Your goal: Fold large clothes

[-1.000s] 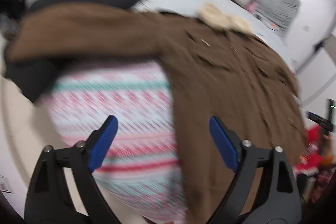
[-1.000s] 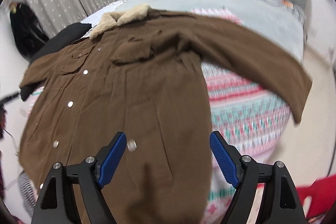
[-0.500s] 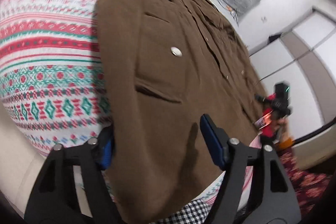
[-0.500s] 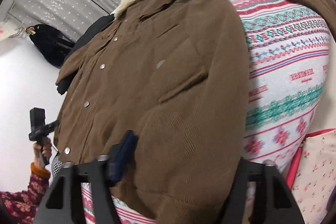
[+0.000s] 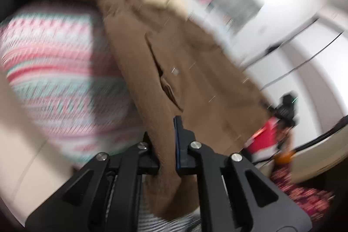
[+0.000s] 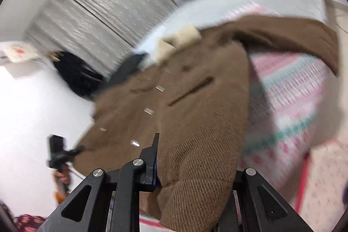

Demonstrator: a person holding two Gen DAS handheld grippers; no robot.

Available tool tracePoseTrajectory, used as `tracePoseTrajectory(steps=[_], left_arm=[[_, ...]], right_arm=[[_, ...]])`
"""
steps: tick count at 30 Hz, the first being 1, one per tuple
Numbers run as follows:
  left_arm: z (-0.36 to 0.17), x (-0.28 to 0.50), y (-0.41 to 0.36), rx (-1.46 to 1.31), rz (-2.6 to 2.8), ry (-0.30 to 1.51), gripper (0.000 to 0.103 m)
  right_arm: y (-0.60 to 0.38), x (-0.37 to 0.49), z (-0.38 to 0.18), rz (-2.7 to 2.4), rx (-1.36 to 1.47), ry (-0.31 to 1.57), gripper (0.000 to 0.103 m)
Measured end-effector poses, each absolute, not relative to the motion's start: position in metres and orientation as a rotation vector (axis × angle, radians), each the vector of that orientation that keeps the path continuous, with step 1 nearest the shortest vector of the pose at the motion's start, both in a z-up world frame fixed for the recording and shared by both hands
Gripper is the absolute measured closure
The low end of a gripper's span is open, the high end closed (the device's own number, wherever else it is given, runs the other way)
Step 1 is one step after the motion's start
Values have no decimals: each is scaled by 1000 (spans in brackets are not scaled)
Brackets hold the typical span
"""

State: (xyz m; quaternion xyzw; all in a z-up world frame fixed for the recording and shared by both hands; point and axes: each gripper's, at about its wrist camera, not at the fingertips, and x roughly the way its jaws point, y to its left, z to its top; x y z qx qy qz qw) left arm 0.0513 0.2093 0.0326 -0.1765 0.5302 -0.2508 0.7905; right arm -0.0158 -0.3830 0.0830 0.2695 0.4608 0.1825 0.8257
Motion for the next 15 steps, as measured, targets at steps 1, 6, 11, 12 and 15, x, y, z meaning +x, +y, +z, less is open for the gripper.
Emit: tracePoseTrajectory(steps=[1,6,11,12,15], left_arm=[[13,53,204,-340,-507,1204,92],[-24,45,210,-314,-445,1282,76],[28,55,220,-145,-321,1137,39],[39,66,219,-115,-308,1111,37],[64,102,212,-50,-292,1040,32]], right_arm=[[-384,-17,68,352,563,1029,82],[-381,-16,-31,206,522,1282,69],[-395,-5,4,175,452,1297,47],[-398,1,18,151,417,1291,47],[-404,22,53,103,351,1241,45]])
